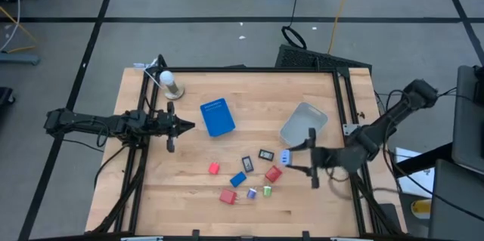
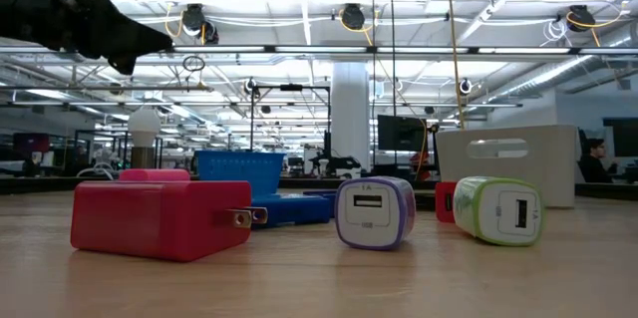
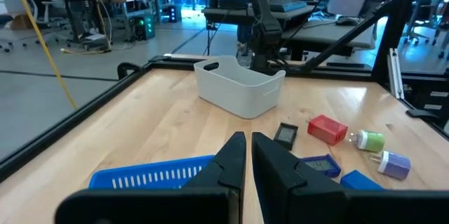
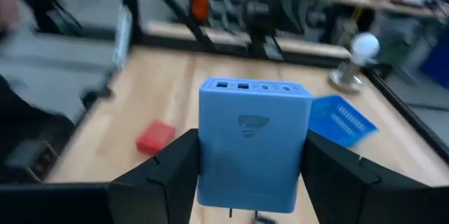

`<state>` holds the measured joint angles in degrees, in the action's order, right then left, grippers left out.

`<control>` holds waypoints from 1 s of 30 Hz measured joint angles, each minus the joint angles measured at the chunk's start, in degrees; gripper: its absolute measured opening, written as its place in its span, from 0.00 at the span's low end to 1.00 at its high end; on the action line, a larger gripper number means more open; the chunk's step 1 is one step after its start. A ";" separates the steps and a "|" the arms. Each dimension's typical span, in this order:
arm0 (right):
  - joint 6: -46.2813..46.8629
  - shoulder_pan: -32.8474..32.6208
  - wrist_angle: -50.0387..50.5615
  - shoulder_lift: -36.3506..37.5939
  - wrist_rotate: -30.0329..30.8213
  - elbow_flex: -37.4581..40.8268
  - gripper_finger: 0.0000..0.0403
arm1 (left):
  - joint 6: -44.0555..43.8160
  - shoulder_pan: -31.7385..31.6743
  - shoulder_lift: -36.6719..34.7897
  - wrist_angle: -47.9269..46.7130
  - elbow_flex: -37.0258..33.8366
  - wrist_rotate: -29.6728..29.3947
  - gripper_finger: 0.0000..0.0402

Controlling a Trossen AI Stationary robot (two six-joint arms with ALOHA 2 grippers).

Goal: Pick & Place Office items
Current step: Put the light blue charger adapter into the gray bin

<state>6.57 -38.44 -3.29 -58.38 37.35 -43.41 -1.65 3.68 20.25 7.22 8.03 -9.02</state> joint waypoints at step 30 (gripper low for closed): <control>-5.10 1.38 -40.27 26.98 4.68 41.94 0.50 | -0.07 0.00 -0.02 0.58 0.00 -0.04 0.06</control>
<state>1.48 -37.06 -43.57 -31.40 42.03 -1.48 -1.72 3.68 20.23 7.81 8.03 -9.06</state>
